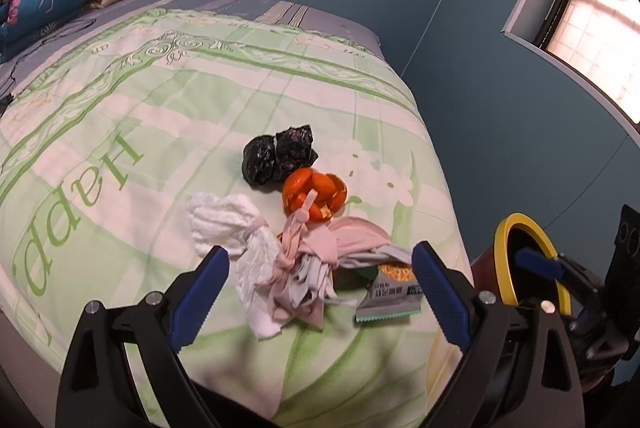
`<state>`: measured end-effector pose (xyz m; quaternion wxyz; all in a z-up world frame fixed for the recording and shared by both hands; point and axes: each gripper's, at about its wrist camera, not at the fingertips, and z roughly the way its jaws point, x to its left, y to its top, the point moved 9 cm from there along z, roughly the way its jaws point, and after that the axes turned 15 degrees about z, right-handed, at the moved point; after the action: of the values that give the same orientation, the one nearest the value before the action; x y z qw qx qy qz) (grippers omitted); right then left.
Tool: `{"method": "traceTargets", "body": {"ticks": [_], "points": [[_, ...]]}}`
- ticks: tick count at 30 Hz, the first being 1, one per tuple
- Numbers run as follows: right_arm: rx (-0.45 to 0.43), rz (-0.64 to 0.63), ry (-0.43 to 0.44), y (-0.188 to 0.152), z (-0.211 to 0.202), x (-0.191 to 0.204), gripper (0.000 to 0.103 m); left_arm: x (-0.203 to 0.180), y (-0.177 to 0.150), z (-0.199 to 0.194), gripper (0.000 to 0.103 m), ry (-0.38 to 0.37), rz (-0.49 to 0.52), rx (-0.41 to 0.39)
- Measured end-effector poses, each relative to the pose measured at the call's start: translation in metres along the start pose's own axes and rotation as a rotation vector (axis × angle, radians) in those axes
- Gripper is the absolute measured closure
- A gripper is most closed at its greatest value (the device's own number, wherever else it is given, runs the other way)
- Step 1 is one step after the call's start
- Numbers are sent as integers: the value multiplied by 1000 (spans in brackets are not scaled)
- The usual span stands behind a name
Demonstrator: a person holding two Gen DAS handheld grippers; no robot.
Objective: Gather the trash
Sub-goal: 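Move both open tools back over the remaining trash on the bed, then grasp the silver snack bag with the right tool while the left tool grasps the pink cloth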
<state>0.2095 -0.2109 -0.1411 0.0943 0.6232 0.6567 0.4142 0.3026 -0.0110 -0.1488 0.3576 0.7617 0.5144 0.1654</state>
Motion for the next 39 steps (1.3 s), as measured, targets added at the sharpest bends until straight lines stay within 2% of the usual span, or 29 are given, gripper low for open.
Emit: {"method": "traceTargets", "body": {"ticks": [10, 15, 20, 26, 28, 34, 36, 39], "points": [[54, -36, -43, -15, 48, 6, 24, 3, 8, 22, 14, 5, 25, 5], [89, -34, -57, -18, 69, 5, 25, 5, 10, 33, 14, -16, 20, 14], [115, -25, -63, -20, 85, 6, 26, 5, 8, 44, 22, -39, 13, 30], [151, -14, -66, -20, 102, 10, 40, -1, 4, 52, 44, -47, 39, 48], [160, 2, -58, -20, 105, 12, 48, -3, 4, 53, 57, -45, 49, 49], [196, 7, -49, -25, 113, 16, 68, 0, -1, 54, 82, -44, 49, 64], [200, 0, -48, -27, 112, 19, 77, 2, -3, 53, 87, -40, 45, 65], [203, -12, -51, -28, 112, 22, 83, 6, -4, 52, 91, -37, 30, 66]]}}
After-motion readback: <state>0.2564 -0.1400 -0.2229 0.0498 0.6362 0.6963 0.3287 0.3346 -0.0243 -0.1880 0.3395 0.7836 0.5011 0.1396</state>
